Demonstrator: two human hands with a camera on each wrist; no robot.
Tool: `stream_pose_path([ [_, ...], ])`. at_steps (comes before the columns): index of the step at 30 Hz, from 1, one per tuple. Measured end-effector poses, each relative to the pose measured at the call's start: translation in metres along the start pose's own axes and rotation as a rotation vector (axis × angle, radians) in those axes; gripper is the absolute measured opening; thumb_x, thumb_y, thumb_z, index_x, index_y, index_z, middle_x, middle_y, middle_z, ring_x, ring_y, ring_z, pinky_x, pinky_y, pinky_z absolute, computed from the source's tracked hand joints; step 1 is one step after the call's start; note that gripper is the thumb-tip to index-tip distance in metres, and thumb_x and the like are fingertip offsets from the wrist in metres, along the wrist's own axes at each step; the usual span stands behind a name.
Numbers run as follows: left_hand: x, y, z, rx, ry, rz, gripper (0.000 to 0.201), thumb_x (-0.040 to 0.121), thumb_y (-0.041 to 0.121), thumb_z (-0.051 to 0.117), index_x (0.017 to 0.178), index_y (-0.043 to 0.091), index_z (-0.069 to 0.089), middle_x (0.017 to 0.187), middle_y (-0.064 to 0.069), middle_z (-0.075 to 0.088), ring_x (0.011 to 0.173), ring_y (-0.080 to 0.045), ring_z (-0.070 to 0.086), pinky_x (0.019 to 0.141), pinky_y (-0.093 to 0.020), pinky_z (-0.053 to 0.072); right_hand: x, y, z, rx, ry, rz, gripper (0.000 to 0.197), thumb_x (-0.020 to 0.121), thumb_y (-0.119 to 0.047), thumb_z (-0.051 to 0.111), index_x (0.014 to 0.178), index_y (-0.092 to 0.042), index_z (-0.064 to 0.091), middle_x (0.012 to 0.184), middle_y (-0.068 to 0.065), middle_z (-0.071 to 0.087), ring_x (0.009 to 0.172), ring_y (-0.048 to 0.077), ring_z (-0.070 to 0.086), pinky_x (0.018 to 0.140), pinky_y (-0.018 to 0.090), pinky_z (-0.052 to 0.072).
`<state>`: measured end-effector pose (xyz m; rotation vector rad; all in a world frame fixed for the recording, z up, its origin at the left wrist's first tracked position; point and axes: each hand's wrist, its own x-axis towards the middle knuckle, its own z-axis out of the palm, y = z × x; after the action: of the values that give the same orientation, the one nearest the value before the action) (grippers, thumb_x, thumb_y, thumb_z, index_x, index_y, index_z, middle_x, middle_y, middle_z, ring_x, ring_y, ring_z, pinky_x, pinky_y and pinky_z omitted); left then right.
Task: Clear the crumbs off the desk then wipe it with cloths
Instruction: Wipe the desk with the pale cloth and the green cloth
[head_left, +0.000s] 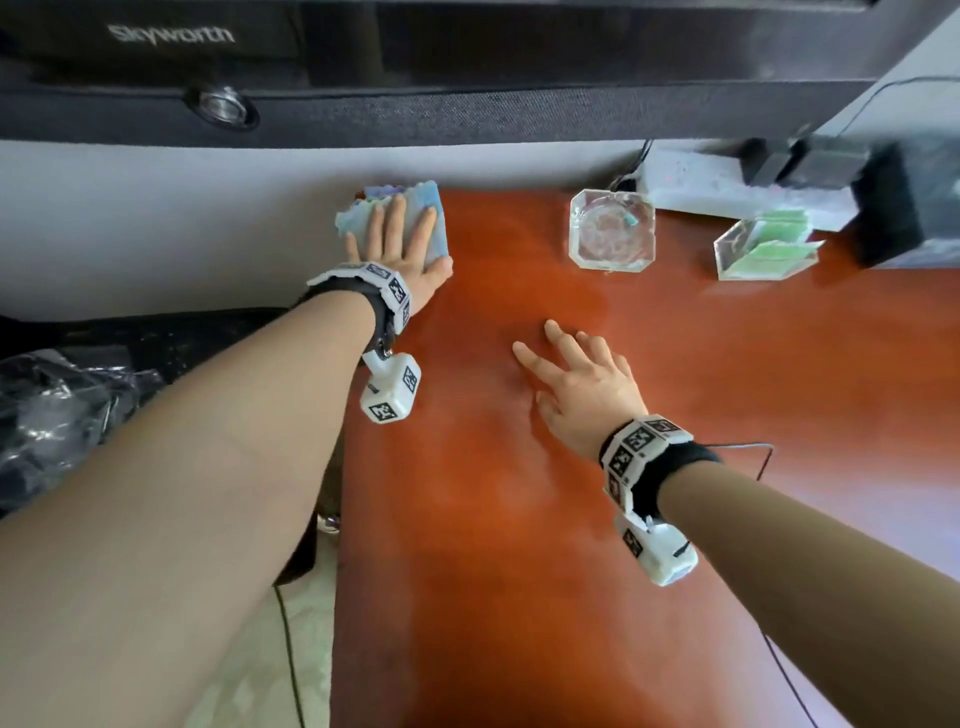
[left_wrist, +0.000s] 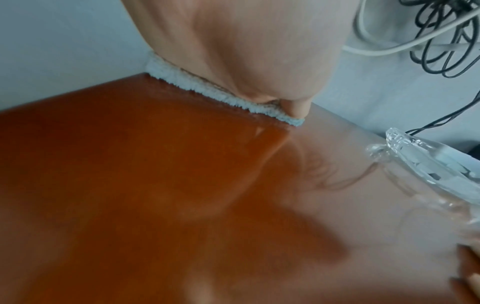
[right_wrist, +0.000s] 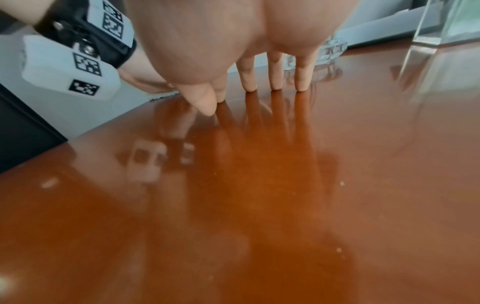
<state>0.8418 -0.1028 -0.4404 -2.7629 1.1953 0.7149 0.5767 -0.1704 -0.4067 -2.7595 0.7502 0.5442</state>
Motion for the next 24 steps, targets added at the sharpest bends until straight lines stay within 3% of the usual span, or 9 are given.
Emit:
stream_pose_path([
  [5,0.001,0.015,-0.001,0.045,0.008,0.014,0.069,0.098,0.058,0.024,0.155,0.039,-0.009,0.163,0.002,-0.023,0.150,-0.022,-0.021,0.119,-0.057,-0.009,-0.004,0.001,0.003,0.018,-0.006,0.002,0.071,0.092,-0.045,0.044,0.152,-0.048,0.007,0.164,-0.004,0.000,0.146,0.032,0.012,0.115,0.049,0.022],
  [11,-0.024,0.099,0.022,0.137,-0.045,0.266,0.067,0.099,0.058,0.022,0.154,0.042,-0.013,0.161,0.004,-0.028,0.149,-0.020,-0.024,0.118,-0.058,-0.010,-0.006,0.003,0.005,0.034,-0.030,-0.015,0.078,0.089,-0.052,0.047,0.152,-0.048,0.002,0.165,-0.004,-0.006,0.150,0.031,0.003,0.118,0.050,0.012],
  [14,-0.032,0.099,0.019,0.082,-0.076,0.314,0.061,0.101,0.054,0.017,0.154,0.044,-0.012,0.161,0.008,-0.027,0.148,-0.016,-0.024,0.119,-0.054,-0.012,-0.005,0.008,0.002,0.036,-0.069,-0.033,0.080,0.089,-0.050,0.049,0.153,-0.047,0.002,0.165,-0.004,-0.004,0.149,0.031,0.004,0.118,0.049,0.014],
  [16,-0.043,0.085,0.017,0.029,-0.046,0.338,0.060,0.102,0.053,0.016,0.154,0.043,-0.011,0.162,0.008,-0.025,0.149,-0.015,-0.022,0.119,-0.052,-0.012,-0.004,0.011,-0.002,0.071,-0.067,-0.049,0.080,0.089,-0.046,0.051,0.154,-0.044,0.005,0.164,-0.003,0.006,0.147,0.031,0.012,0.115,0.049,0.022],
  [18,-0.065,0.060,0.024,0.030,0.034,0.268,0.064,0.102,0.053,0.018,0.155,0.035,-0.014,0.162,0.005,-0.025,0.150,-0.017,-0.020,0.120,-0.051,-0.010,-0.002,0.013,-0.010,0.171,0.041,-0.043,0.074,0.090,-0.035,0.052,0.155,-0.033,0.017,0.158,0.000,0.026,0.138,0.030,0.030,0.108,0.046,0.034],
  [20,-0.090,0.027,0.036,0.019,0.105,0.093,0.069,0.102,0.053,0.018,0.156,0.026,-0.015,0.162,0.001,-0.025,0.151,-0.018,-0.017,0.122,-0.049,-0.007,0.004,0.013,-0.015,0.213,0.208,-0.039,0.066,0.090,-0.023,0.052,0.152,-0.019,0.030,0.150,0.006,0.036,0.130,0.031,0.038,0.104,0.046,0.039],
  [22,-0.108,-0.001,0.047,0.031,0.077,-0.039,0.072,0.101,0.054,0.015,0.156,0.020,-0.016,0.162,-0.002,-0.026,0.151,-0.019,-0.016,0.122,-0.050,-0.003,0.017,0.007,-0.018,0.186,0.271,-0.082,0.065,0.092,-0.021,0.050,0.152,-0.014,0.028,0.156,0.013,0.026,0.138,0.034,0.030,0.113,0.048,0.032],
  [24,-0.114,-0.014,0.051,0.058,0.021,-0.046,0.074,0.101,0.055,0.014,0.155,0.016,-0.018,0.161,-0.003,-0.028,0.150,-0.019,-0.018,0.123,-0.050,0.002,0.036,-0.004,-0.015,0.132,0.206,-0.142,0.068,0.097,-0.028,0.045,0.156,-0.014,0.015,0.163,0.014,0.005,0.149,0.035,0.010,0.121,0.049,0.016],
])
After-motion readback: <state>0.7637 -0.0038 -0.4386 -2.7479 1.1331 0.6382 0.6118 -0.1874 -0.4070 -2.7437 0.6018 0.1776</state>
